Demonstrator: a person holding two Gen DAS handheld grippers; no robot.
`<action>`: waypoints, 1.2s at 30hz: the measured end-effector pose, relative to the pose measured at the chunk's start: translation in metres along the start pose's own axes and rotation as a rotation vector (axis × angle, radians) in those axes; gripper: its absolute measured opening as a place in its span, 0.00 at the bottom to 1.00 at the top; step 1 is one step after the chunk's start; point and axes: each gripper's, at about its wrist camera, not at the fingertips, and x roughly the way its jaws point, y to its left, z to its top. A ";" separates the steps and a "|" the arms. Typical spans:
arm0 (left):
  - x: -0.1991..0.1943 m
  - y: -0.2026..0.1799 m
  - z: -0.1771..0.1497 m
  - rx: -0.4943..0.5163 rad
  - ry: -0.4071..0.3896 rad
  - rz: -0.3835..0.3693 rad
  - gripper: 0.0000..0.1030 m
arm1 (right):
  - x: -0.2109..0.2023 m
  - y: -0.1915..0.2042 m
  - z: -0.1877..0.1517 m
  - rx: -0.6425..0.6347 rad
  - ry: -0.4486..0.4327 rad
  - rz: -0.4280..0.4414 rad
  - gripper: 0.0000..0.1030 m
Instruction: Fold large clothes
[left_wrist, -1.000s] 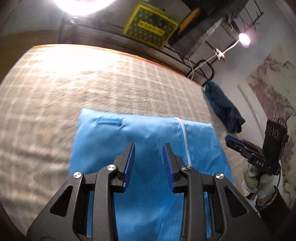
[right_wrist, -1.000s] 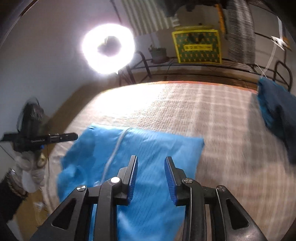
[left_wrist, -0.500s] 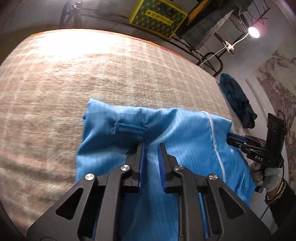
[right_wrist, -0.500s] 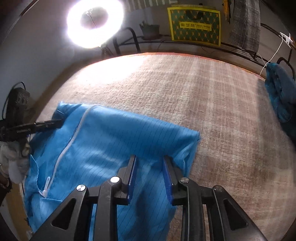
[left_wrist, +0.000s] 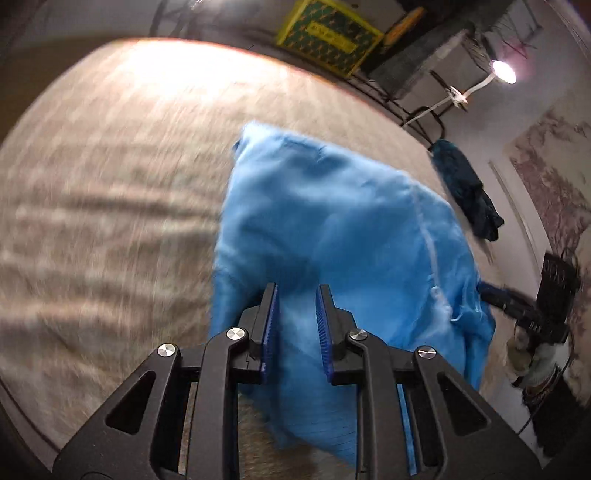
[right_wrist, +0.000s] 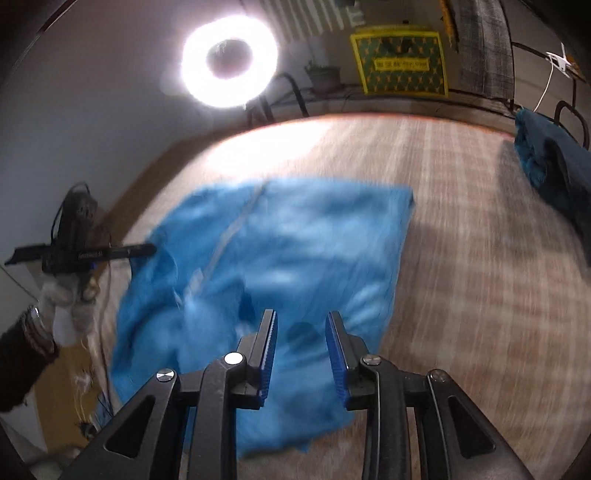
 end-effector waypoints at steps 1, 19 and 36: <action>0.003 0.004 -0.003 -0.009 0.000 -0.003 0.18 | 0.002 -0.001 -0.005 0.008 0.010 -0.006 0.27; -0.049 0.036 -0.003 -0.167 -0.062 -0.111 0.70 | -0.048 -0.051 -0.029 0.152 -0.093 0.026 0.71; 0.004 0.068 0.020 -0.343 0.065 -0.337 0.70 | 0.030 -0.116 -0.005 0.490 0.029 0.379 0.58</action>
